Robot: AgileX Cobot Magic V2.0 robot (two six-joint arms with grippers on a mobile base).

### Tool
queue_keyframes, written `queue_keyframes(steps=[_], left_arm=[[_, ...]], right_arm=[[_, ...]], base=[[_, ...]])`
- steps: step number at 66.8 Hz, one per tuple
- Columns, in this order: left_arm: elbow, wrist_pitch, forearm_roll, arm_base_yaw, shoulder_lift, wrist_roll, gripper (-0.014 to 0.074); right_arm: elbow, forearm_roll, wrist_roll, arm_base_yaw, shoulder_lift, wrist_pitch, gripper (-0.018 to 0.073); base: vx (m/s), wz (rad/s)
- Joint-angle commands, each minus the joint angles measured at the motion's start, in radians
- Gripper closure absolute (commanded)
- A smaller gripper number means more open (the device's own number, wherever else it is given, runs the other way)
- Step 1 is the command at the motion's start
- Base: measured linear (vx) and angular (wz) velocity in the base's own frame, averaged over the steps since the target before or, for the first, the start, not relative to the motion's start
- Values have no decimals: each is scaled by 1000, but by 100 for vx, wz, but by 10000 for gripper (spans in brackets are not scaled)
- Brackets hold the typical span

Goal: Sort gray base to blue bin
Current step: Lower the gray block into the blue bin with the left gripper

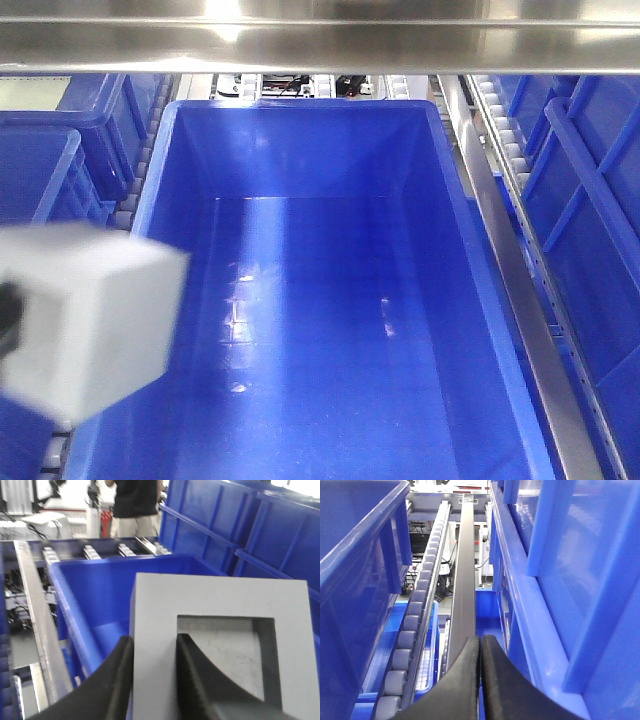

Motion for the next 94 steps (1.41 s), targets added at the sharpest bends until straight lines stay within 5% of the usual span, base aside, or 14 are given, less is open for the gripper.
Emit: queue_keyframes(steps=[1, 45, 94], left_arm=[[-104, -110, -1, -23, 140, -7, 594], [-542, -86, 8, -83, 925, -4, 594], [-741, -4, -4, -71, 1297, -16, 562]], right_arm=[[5, -9, -7, -6, -7, -79, 564], [5, -9, -7, -6, -7, -79, 564], [5, -9, -7, -6, -7, -82, 564]], base=[[0, 0], [0, 0], [0, 0]])
